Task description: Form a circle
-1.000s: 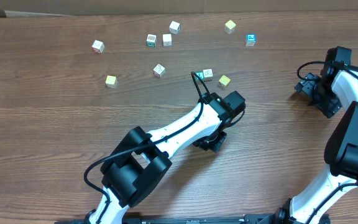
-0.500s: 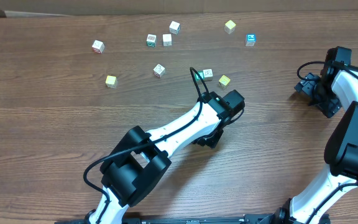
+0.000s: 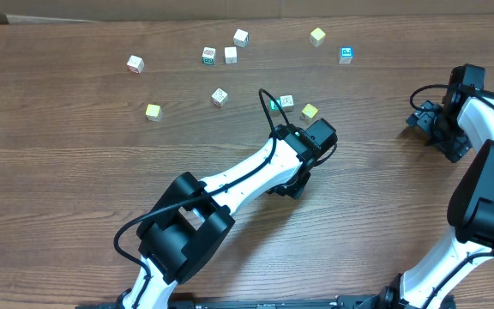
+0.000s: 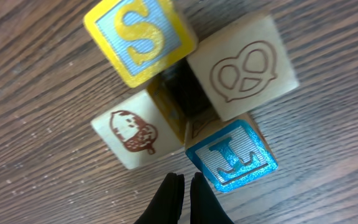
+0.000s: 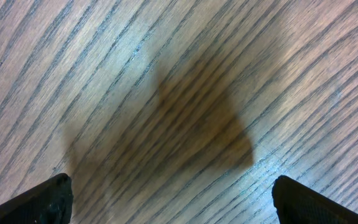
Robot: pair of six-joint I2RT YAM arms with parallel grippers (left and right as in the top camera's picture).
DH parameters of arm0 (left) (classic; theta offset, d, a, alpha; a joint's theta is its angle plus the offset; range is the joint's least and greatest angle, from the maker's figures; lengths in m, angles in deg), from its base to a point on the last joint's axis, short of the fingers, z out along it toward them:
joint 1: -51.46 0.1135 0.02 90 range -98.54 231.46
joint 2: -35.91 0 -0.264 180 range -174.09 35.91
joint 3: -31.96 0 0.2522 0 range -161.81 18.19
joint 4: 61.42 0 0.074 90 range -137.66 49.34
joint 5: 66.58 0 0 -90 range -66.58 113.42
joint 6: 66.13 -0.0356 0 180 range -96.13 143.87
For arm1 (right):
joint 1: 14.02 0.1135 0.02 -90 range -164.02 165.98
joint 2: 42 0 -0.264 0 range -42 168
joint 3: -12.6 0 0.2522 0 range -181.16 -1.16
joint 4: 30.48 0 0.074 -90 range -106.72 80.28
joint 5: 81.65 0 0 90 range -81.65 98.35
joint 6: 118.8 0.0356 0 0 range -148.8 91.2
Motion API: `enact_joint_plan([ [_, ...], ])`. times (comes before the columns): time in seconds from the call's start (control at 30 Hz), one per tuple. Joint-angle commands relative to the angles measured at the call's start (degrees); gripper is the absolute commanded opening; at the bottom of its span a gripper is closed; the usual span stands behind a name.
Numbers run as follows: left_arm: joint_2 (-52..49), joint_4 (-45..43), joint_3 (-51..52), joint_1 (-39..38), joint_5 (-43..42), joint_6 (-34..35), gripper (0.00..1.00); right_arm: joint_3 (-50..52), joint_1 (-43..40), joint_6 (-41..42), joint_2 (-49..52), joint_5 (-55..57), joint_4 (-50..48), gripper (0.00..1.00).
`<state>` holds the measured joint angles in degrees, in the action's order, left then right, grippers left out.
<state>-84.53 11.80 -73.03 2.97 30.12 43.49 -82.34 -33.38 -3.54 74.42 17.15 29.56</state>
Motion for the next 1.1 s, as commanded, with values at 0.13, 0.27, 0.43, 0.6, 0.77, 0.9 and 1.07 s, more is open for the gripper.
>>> enact_joint_plan([
  [0.13, -0.4, 0.1, -0.3, 0.2, -1.6, 1.2, 0.04, 0.2, 0.1, 0.2, -1.6, 0.2, -0.2, 1.00],
  [0.27, -0.4, 1.2, -0.3, 0.3, -1.4, 1.2, 0.04, 0.2, 0.1, 0.2, -1.6, 0.2, -0.2, 1.00],
  [0.43, -0.4, 4.5, -1.2, 0.3, -0.2, 2.7, 0.04, 0.2, 0.1, 0.2, -1.6, 0.2, -0.2, 1.00],
  [0.6, -0.4, 7.7, -8.5, 0.3, -0.2, 2.7, 0.05, 0.2, 0.1, 0.2, -1.6, 0.2, -0.2, 1.00],
  [0.77, -0.4, 4.4, -11.8, 0.0, -2.8, 2.7, 0.04, 0.2, 0.1, 0.2, -1.6, 0.2, -0.2, 1.00],
  [0.9, -0.7, 2.2, -10.9, 0.0, -6.0, 2.7, 0.05, 0.2, 0.1, 0.2, -1.6, 0.2, -0.2, 1.00],
  [1.07, -1.0, 0.5, -8.3, -0.7, -6.4, 2.7, 0.04, 0.2, 0.1, 0.2, -1.6, 0.2, -0.2, 1.00],
])
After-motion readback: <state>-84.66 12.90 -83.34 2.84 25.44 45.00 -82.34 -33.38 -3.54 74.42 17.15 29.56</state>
